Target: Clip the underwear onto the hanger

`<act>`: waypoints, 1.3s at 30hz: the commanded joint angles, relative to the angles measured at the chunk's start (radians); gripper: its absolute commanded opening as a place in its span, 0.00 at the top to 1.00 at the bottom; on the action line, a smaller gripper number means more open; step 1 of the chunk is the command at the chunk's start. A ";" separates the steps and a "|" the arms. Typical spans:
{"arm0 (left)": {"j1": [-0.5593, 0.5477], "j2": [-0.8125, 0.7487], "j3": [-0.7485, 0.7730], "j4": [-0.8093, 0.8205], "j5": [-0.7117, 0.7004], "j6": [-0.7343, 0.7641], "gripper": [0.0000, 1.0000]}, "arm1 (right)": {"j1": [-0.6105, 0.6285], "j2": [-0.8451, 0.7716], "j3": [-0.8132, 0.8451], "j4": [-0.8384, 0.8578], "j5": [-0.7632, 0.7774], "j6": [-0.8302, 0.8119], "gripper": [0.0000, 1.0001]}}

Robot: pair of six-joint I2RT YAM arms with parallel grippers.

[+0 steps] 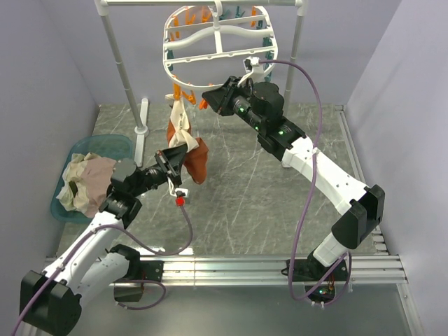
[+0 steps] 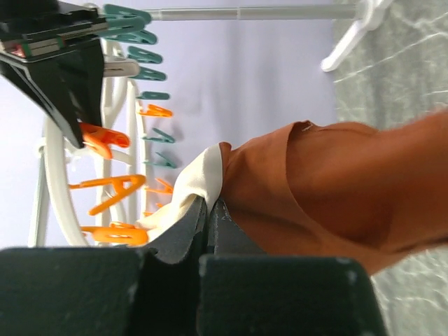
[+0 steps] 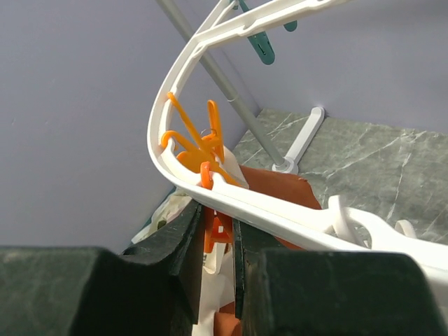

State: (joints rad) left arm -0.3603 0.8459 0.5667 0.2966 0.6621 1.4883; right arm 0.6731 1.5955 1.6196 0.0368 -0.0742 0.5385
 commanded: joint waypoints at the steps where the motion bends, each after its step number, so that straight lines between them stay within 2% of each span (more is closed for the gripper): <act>1: 0.003 0.034 0.009 0.160 0.034 0.020 1.00 | -0.018 -0.031 -0.007 0.015 -0.048 0.021 1.00; 12: 0.001 0.162 0.038 0.392 -0.036 -0.023 1.00 | -0.018 -0.031 -0.015 0.032 -0.108 0.048 1.00; 39: -0.049 0.309 0.177 0.523 -0.088 -0.056 1.00 | -0.029 -0.011 -0.020 0.064 -0.179 0.112 1.00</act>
State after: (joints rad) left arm -0.4026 1.1492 0.6914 0.7471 0.5835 1.4670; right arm 0.6498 1.5921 1.6093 0.0853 -0.2306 0.6357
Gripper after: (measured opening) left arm 0.017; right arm 0.225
